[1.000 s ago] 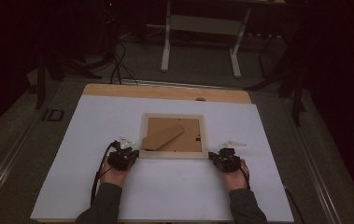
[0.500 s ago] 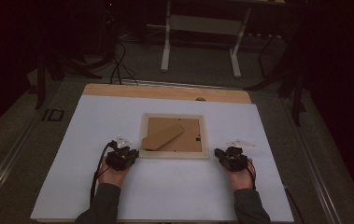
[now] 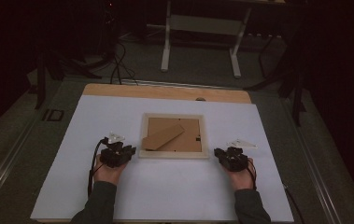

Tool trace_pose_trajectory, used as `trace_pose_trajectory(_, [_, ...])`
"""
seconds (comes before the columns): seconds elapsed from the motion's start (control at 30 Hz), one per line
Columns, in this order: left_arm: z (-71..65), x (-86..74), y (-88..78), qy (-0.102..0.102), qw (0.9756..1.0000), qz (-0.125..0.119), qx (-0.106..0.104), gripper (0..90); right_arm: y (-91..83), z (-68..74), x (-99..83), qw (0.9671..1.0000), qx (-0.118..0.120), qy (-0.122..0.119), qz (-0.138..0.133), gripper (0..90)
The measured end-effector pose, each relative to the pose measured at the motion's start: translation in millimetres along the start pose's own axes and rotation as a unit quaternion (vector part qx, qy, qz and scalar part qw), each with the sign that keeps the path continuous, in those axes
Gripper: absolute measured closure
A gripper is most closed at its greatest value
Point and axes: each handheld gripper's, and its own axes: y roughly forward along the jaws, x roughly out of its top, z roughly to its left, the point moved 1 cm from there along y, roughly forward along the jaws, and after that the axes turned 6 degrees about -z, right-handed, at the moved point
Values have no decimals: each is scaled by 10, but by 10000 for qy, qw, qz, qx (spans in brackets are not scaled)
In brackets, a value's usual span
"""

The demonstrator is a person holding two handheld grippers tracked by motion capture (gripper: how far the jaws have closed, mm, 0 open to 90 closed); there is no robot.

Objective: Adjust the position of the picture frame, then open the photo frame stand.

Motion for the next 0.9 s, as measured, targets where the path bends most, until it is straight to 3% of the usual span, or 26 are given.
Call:
trace_pose_trajectory(0.2, [-6,149,-65,-16,9998,-187,-101,716,-20,7,24,10000,-5,-67,-52,827])
trace_pose_trajectory(0.3, [-10,235,-92,-78,9992,-288,-270,679,-39,-11,23,10000,-6,-36,-74,822])
trace_pose_trajectory(0.43, [-62,351,-93,22,9983,-355,-456,639,-58,-9,35,9999,4,-7,-119,813])
trace_pose_trajectory(0.47, [-87,407,-69,-2,9972,-397,-629,625,-59,-6,35,9999,13,-12,-129,809])
trace_pose_trajectory(0.57, [-126,481,-1,70,9968,-294,-743,563,-63,0,40,9999,22,-12,-120,803])
trace_pose_trajectory(0.73, [-178,548,114,116,9972,-126,-723,430,-63,0,41,9999,47,-12,-127,786])
trace_pose_trajectory(0.8, [-181,572,177,80,9968,-75,-786,400,-60,1,43,9999,53,-4,-131,779])
trace_pose_trajectory(0.9, [-145,595,315,-320,9931,-91,-1121,361,-51,6,37,9999,86,21,-134,768])
